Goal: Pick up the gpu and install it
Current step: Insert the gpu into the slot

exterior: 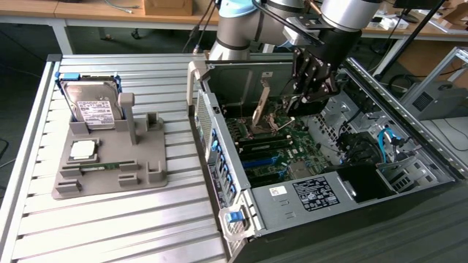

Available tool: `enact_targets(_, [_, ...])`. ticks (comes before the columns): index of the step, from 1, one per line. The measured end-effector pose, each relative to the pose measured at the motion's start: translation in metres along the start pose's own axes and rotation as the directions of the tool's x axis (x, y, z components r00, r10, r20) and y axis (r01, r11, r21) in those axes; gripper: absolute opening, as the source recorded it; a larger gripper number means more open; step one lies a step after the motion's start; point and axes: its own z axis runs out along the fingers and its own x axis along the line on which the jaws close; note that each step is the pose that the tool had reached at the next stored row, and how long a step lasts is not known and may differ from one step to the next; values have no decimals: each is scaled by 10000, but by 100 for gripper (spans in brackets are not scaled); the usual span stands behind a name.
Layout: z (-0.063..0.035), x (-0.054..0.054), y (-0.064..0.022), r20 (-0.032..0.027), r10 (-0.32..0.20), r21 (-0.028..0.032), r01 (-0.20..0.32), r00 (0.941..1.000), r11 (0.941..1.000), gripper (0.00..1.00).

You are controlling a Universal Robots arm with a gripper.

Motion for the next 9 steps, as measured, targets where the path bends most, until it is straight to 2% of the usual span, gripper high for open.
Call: enact_targets(9, [34, 10, 2, -1, 2, 0, -2, 10000, 10000, 27])
